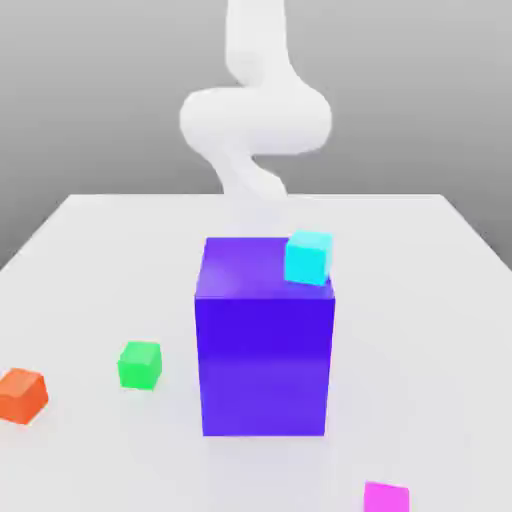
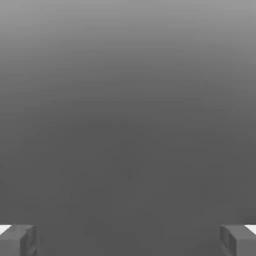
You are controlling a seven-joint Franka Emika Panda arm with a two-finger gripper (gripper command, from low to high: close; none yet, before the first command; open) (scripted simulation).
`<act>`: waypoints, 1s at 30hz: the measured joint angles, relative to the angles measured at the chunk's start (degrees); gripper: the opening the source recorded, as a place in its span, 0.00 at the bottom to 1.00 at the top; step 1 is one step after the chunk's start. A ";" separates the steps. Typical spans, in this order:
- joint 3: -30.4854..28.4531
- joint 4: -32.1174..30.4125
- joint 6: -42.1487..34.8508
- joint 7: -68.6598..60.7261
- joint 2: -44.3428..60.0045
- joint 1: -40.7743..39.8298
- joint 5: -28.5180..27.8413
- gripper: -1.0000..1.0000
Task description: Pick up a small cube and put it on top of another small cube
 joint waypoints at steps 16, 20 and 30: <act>10.89 0.99 8.68 20.08 33.64 -4.13 -10.47 0.50; 11.80 1.22 10.85 24.66 41.88 -3.17 -12.50 0.50; 12.96 1.50 17.33 31.75 61.18 -0.04 -11.39 0.50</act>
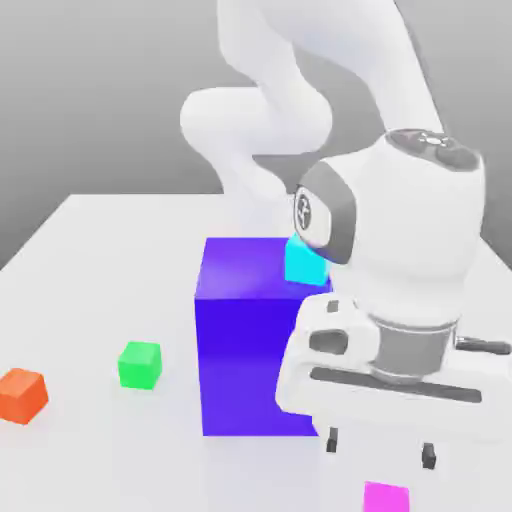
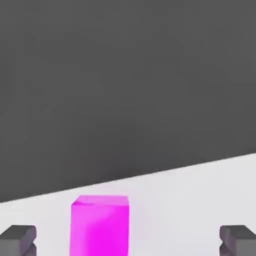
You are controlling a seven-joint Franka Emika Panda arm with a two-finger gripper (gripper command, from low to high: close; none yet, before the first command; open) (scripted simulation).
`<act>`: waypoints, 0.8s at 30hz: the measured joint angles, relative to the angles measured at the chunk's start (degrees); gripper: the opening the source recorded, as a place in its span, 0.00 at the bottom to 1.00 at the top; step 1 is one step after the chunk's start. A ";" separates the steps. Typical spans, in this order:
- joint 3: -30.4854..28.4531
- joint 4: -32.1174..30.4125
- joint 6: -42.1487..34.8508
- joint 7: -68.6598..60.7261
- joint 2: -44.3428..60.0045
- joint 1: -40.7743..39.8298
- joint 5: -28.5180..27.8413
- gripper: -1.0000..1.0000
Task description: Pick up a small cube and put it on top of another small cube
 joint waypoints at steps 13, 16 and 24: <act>-2.85 1.68 6.01 2.51 8.61 2.67 -2.39 0.00; -0.76 0.39 1.87 0.43 2.91 1.12 0.40 0.00; -8.31 -11.45 2.09 3.26 -11.19 -6.89 1.59 0.00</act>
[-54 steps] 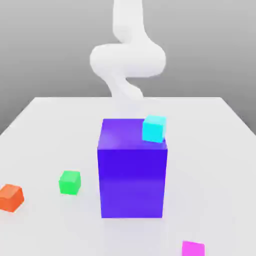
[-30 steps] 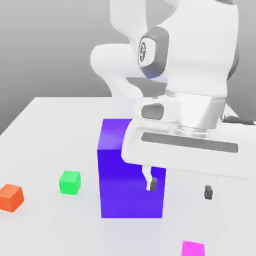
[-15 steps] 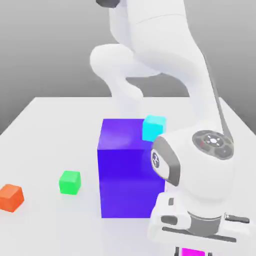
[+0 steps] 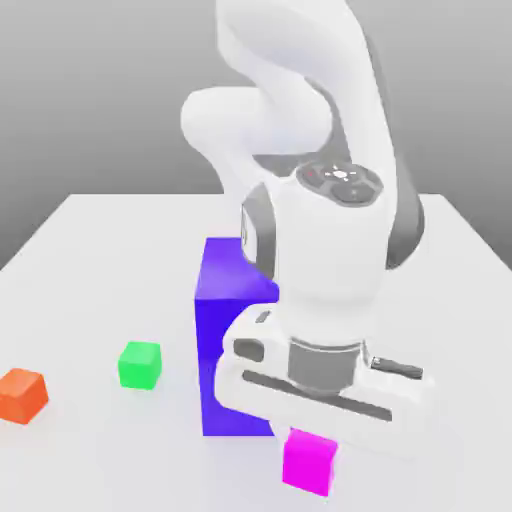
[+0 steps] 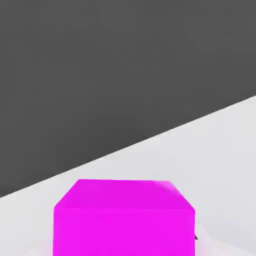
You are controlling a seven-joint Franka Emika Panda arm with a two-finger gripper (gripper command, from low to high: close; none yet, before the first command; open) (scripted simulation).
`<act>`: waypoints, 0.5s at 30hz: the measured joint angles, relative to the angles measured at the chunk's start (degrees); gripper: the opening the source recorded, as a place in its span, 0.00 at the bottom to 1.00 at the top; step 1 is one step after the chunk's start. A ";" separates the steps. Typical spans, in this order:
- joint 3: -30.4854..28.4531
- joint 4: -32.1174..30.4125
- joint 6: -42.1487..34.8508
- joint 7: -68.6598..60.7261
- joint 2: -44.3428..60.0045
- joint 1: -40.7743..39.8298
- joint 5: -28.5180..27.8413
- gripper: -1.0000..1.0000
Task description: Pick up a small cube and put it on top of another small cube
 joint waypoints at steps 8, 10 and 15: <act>-8.34 -16.34 0.72 5.12 -15.45 -12.45 0.66 0.00; -10.53 -20.48 1.01 5.90 -19.48 -14.65 1.51 0.00; -15.31 -28.90 2.45 6.47 -25.44 -18.70 4.72 0.00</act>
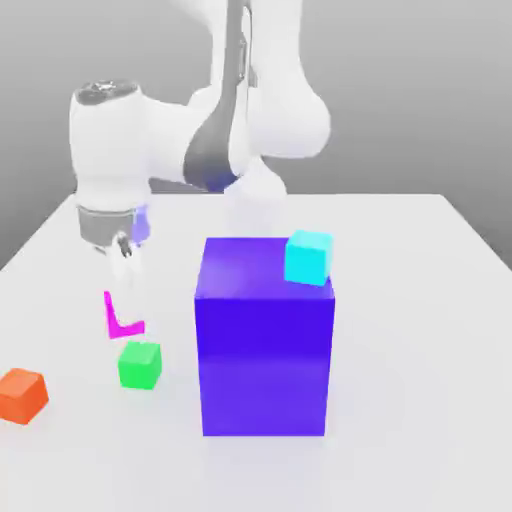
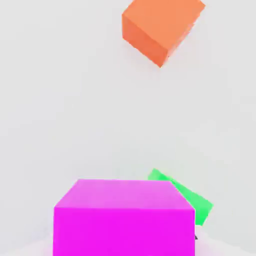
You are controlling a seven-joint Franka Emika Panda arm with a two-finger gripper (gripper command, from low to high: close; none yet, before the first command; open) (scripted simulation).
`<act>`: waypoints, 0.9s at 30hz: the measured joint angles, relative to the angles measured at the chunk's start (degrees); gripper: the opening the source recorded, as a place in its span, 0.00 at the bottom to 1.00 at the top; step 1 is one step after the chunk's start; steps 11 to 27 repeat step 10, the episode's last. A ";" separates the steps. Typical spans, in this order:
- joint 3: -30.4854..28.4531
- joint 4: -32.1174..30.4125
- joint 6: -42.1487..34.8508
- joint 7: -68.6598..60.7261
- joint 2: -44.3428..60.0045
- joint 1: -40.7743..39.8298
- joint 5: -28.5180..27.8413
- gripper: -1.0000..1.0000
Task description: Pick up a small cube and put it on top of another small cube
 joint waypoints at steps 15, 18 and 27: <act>-0.85 -0.06 14.54 -3.55 14.98 2.15 5.67 1.00; -0.85 -0.06 14.54 -3.55 14.98 2.15 5.67 1.00; -0.85 -0.06 14.54 -3.55 14.98 2.15 5.67 1.00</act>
